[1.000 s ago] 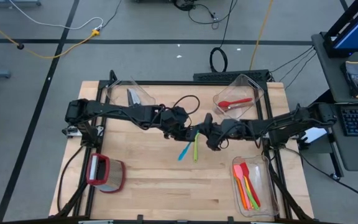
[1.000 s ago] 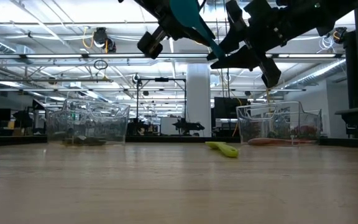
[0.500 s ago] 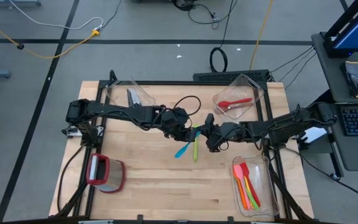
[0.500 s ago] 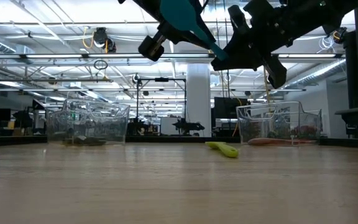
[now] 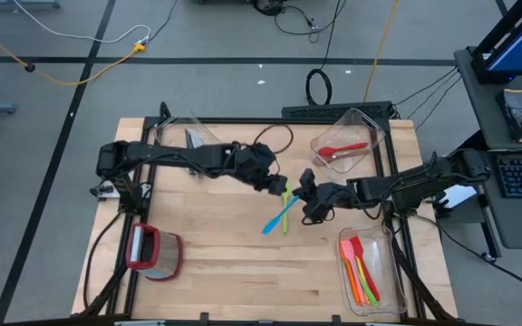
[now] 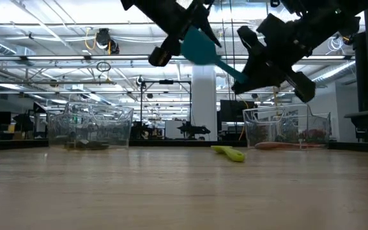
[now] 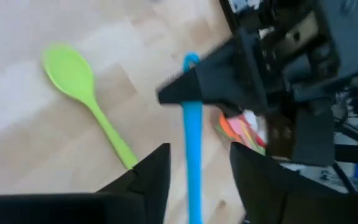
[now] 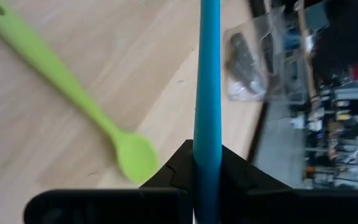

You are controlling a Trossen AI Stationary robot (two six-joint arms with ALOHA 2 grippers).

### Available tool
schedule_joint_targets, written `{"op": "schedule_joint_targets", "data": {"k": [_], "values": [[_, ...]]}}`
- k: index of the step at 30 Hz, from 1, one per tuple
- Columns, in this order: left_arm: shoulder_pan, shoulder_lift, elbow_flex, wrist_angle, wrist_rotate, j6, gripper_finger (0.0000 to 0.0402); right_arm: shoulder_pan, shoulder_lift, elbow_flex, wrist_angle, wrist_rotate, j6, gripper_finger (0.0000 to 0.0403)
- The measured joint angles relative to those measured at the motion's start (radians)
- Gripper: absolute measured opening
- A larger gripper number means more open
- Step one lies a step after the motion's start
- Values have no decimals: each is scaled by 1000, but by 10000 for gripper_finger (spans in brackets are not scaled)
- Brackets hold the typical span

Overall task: Pick & Place Kitchen Items
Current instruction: Put the blue spatula into the bottom transparent bin

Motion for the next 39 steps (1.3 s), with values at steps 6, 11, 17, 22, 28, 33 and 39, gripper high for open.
{"op": "schedule_joint_targets", "data": {"k": [6,11,17,22,28,33,39], "values": [[89,-17,0,-31,-9,158,206,0,-11,0,-127,0,115,21],[157,-21,0,-36,-111,254,203,-3,-47,1,-210,1,244,21],[216,-21,0,-37,-135,361,186,-24,-107,26,-333,-4,437,21],[239,-21,0,-27,-155,463,176,-54,-127,37,-458,-30,628,21],[252,-21,0,-16,-168,583,172,-114,-130,42,-539,-179,888,21],[251,-21,0,-21,-185,672,172,-151,-161,41,-513,-295,1039,21],[249,-21,0,-29,-203,760,172,-191,-235,42,-527,-449,1291,21]]}}
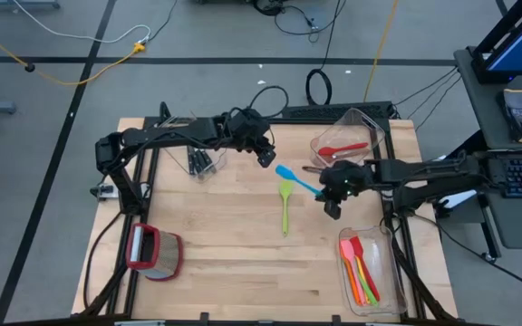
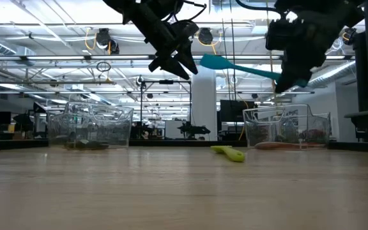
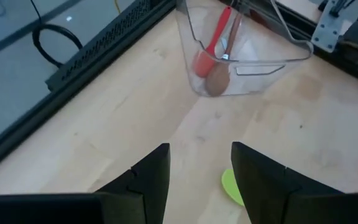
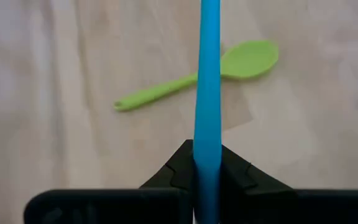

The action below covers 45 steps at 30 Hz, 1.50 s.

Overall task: Pick & Place Kitchen Items
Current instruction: Put the blue spatula into the bottom transparent bin

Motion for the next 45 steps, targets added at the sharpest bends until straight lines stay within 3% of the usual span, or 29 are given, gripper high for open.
{"op": "schedule_joint_targets", "data": {"k": [10,17,21,33,37,45], "values": [[-7,0,0,24,-11,83,172,2,-126,0,-26,-188,532,21],[-53,0,0,70,-36,108,172,81,-220,0,-127,-177,729,21],[-97,-24,-2,80,-35,124,172,155,-268,0,-185,-105,823,21],[-196,-104,-2,-1,-5,198,172,366,-326,1,-236,-20,1065,21],[-198,-160,-67,23,11,207,172,440,-327,1,-234,-20,1137,21],[-202,-376,-336,110,17,151,172,582,-346,1,-197,-18,1288,21]]}}
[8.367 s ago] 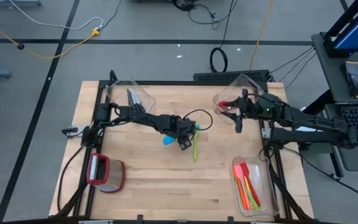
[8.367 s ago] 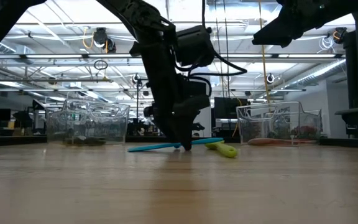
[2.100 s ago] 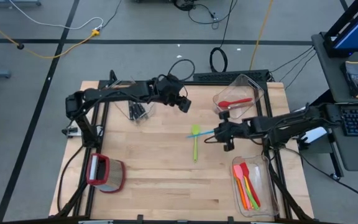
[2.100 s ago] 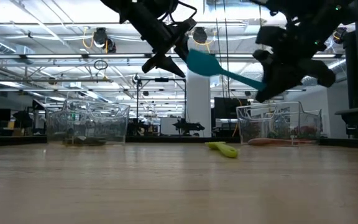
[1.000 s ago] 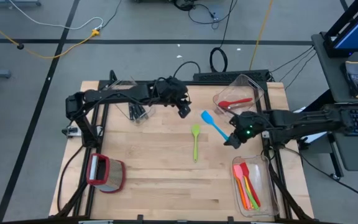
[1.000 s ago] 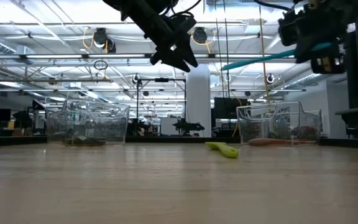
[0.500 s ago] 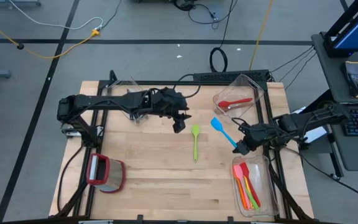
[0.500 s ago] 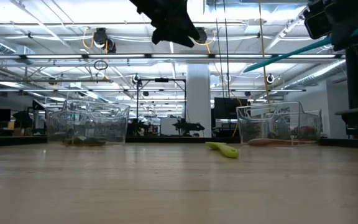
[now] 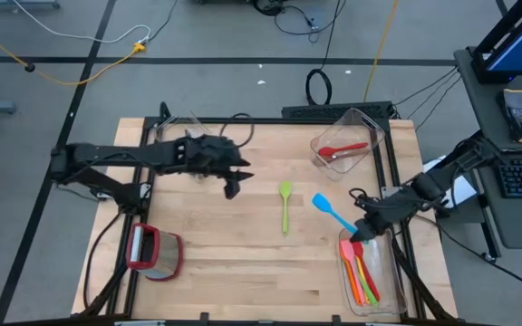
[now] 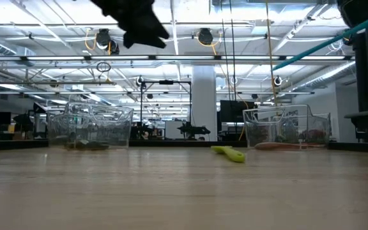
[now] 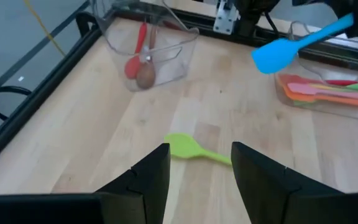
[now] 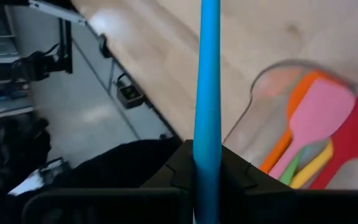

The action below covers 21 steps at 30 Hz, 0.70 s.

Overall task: Pick & Place Kitchen Items
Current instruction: Put the blue spatula into the bottom transparent bin

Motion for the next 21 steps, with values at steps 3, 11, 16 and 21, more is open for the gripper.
{"op": "schedule_joint_targets", "data": {"k": [3,11,16,21], "values": [[-10,-85,-90,16,-14,-27,172,51,-10,0,29,6,62,21],[-28,-261,-288,126,-18,-100,172,232,-31,0,117,0,263,21],[-28,-309,-361,162,-20,-134,172,381,-28,0,194,23,398,21],[-28,-310,-381,162,-52,-146,172,549,-14,0,223,163,517,26]]}}
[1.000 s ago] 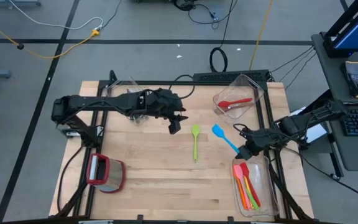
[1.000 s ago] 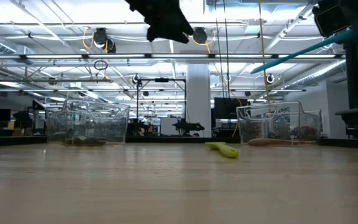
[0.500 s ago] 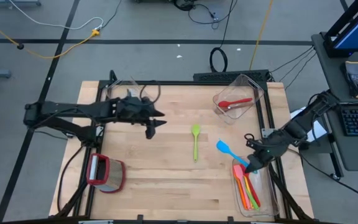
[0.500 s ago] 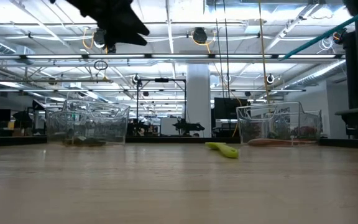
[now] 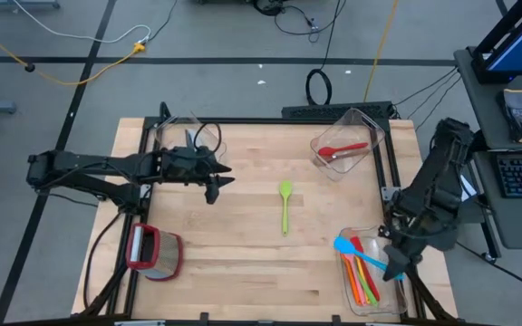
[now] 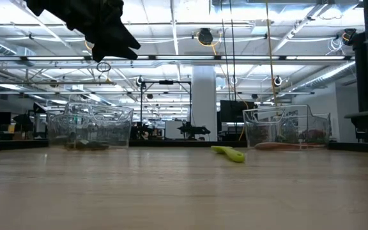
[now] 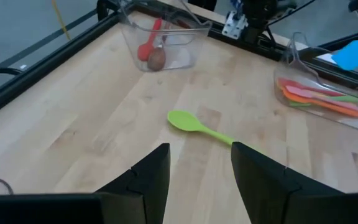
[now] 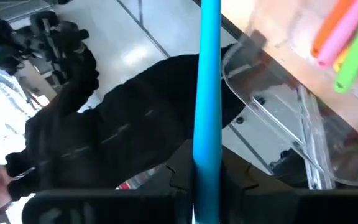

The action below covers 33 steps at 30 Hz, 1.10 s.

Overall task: Pick & Place Kitchen Items
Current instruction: Put the blue spatula into the bottom transparent bin

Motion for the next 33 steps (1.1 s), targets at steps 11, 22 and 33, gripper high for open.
{"op": "schedule_joint_targets", "data": {"k": [11,22,33], "values": [[15,2,-2,7,-44,-7,172,294,145,0,50,203,146,20],[39,3,-2,15,-45,-54,172,333,287,0,97,197,146,20],[24,3,-2,36,-43,-88,172,315,295,0,-44,195,144,20]]}}
